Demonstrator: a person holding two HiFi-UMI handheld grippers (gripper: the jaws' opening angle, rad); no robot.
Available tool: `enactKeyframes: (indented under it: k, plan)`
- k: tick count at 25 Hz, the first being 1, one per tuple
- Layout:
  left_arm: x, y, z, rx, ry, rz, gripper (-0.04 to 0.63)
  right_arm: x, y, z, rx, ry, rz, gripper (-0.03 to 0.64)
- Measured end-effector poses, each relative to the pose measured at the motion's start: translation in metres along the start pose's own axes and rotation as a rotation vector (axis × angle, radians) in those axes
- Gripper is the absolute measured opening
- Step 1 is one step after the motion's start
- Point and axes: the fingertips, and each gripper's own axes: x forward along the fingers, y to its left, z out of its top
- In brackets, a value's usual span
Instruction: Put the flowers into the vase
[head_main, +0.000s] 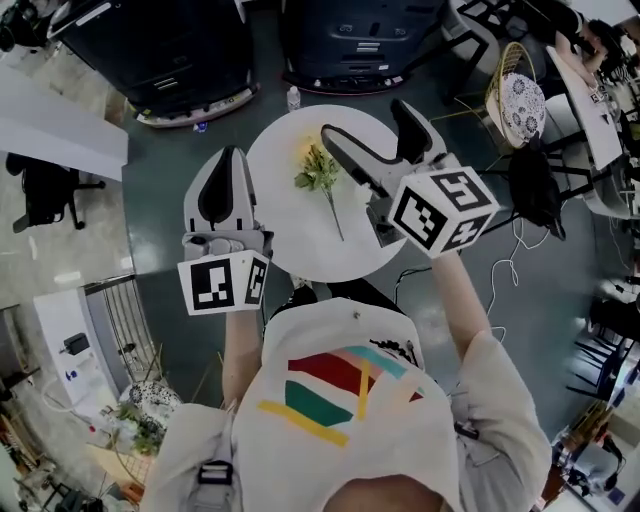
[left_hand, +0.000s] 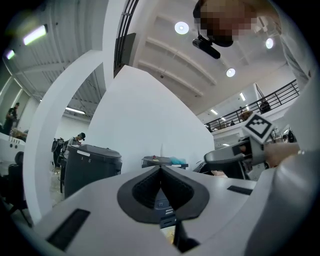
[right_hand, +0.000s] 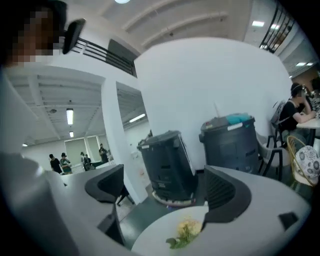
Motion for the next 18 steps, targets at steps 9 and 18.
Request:
enactKeyframes:
  k: [9, 18]
  plan:
    - [0.023, 0.011, -0.048, -0.004, 0.05, 0.02, 0.005, 0.095, -0.039, -0.141, 0.224, 0.61, -0.049, 0.482]
    - [-0.002, 0.04, -0.08, -0.089, 0.095, 0.11, 0.006, 0.109, -0.084, -0.28, 0.016, 0.969, -0.25, 0.48]
